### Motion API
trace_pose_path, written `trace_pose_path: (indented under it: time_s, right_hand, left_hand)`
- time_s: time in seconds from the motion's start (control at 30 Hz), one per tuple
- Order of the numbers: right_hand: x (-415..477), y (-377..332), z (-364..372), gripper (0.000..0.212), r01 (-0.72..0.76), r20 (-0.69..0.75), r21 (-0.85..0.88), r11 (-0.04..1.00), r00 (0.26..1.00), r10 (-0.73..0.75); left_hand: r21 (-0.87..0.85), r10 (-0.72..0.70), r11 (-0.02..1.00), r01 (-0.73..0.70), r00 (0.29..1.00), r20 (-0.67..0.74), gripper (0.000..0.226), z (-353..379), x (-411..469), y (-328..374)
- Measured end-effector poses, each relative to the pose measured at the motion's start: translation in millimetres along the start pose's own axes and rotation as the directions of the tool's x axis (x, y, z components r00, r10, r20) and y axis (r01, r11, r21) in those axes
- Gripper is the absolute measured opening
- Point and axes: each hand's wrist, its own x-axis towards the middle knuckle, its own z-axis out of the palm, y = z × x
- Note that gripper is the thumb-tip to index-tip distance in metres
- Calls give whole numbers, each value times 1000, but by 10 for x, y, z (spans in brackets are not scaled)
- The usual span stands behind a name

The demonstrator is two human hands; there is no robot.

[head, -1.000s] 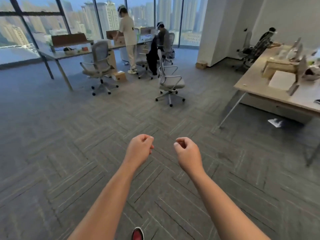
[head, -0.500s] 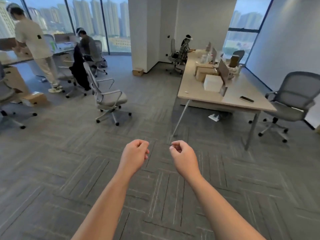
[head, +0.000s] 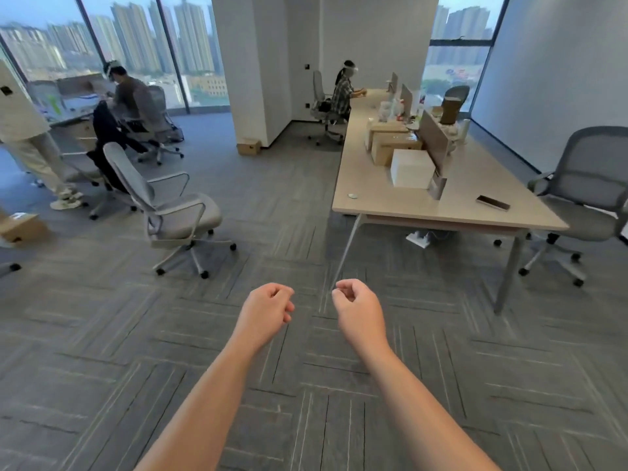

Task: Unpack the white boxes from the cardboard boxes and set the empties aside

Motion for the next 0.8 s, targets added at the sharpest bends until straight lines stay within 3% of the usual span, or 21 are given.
trace_pose_path:
  time_s: [0.27,0.47,0.8]
  right_hand:
    - [1555,-412,560,11,51,104,-5,999,993,-50]
    - [2807,-556,1122,12,75,79,-60,995,994,-71]
    - [4807,-897,1923,17,14,-65,-94,995,998,-20]
  left_hand:
    - [-35,-23,999,20,996,-87,19,-192,1462,322]
    - [-105,7,994,-17,995,-95,18,-374,2844,443]
    - [-71,72,995,-66,994,82,20,-533,5265,989]
